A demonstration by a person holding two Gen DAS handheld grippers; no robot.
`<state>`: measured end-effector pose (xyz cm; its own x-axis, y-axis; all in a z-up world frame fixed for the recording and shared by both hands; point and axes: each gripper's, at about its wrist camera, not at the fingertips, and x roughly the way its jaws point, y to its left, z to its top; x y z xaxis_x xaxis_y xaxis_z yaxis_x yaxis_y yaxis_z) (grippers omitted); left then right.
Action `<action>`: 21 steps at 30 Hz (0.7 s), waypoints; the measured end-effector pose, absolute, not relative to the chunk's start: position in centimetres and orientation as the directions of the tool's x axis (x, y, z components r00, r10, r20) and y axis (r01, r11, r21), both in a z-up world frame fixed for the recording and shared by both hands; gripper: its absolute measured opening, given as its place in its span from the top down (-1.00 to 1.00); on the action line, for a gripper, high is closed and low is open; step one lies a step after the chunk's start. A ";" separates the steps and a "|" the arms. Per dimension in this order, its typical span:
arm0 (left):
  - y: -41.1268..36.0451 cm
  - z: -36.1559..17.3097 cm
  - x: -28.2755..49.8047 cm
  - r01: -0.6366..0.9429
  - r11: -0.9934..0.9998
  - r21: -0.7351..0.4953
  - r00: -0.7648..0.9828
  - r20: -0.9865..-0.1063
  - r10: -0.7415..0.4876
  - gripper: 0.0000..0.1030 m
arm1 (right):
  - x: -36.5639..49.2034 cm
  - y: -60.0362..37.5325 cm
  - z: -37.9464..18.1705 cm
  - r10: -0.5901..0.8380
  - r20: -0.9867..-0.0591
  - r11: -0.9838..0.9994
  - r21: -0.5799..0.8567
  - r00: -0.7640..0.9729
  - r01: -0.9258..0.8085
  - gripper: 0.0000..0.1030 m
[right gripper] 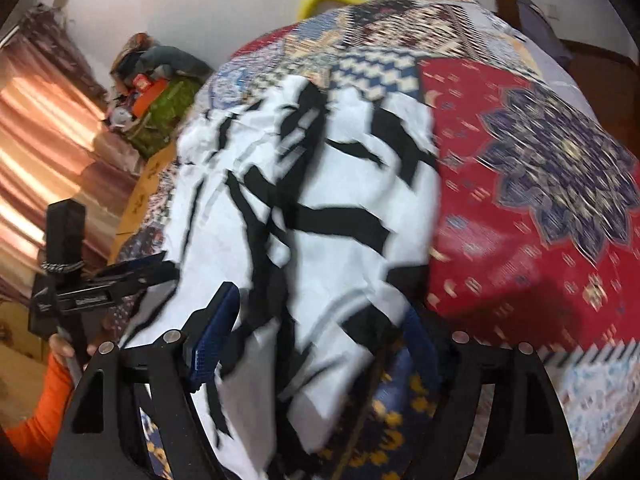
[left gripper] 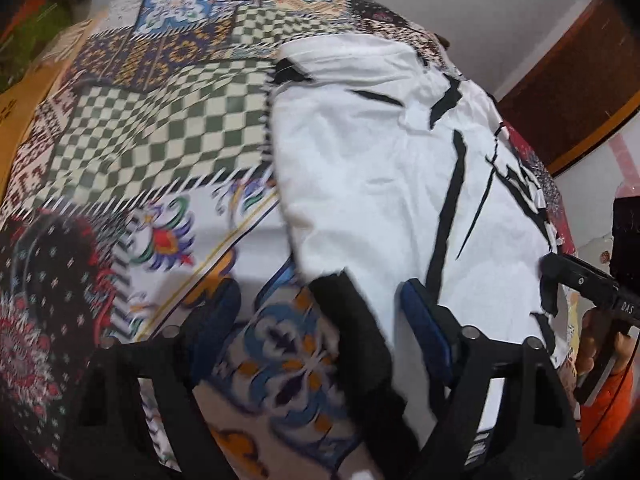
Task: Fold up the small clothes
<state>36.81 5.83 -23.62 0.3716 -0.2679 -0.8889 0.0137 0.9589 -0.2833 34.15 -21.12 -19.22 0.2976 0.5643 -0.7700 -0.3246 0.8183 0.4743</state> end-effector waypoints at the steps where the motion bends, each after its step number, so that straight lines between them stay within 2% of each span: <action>1: 5.5 -23.6 37.1 0.025 0.957 -0.289 0.372 -0.886 -0.278 -0.47 | 34.2 -20.6 -19.2 0.571 -0.768 0.813 0.477 0.292 -0.334 -0.48; 5: 4.3 -23.6 37.9 0.063 0.947 -0.316 0.369 -0.874 -0.316 -0.17 | 34.4 -19.0 -19.4 0.585 -0.763 0.796 0.475 0.276 -0.375 -0.42; 8: 4.1 -23.6 38.1 0.065 0.939 -0.337 0.372 -0.865 -0.337 0.00 | 34.5 -18.3 -19.5 0.573 -0.767 0.802 0.452 0.288 -0.390 -0.06; 11: 4.4 -23.6 38.2 0.062 0.930 -0.363 0.374 -0.855 -0.359 0.40 | 34.6 -18.1 -19.8 0.590 -0.763 0.788 0.473 0.263 -0.395 0.40; 14: 4.6 -22.9 37.9 0.058 0.935 -0.349 0.398 -0.851 -0.342 0.75 | 34.1 -17.8 -19.3 0.585 -0.763 0.787 0.450 0.276 -0.422 0.65; 16: 4.8 -21.9 37.6 0.063 0.938 -0.341 0.421 -0.843 -0.335 0.81 | 33.8 -17.5 -18.5 0.583 -0.757 0.786 0.433 0.295 -0.441 0.75; 21: 5.2 -18.3 35.8 0.082 0.945 -0.316 0.496 -0.809 -0.314 0.86 | 32.4 -16.8 -15.4 0.609 -0.724 0.760 0.417 0.324 -0.498 0.79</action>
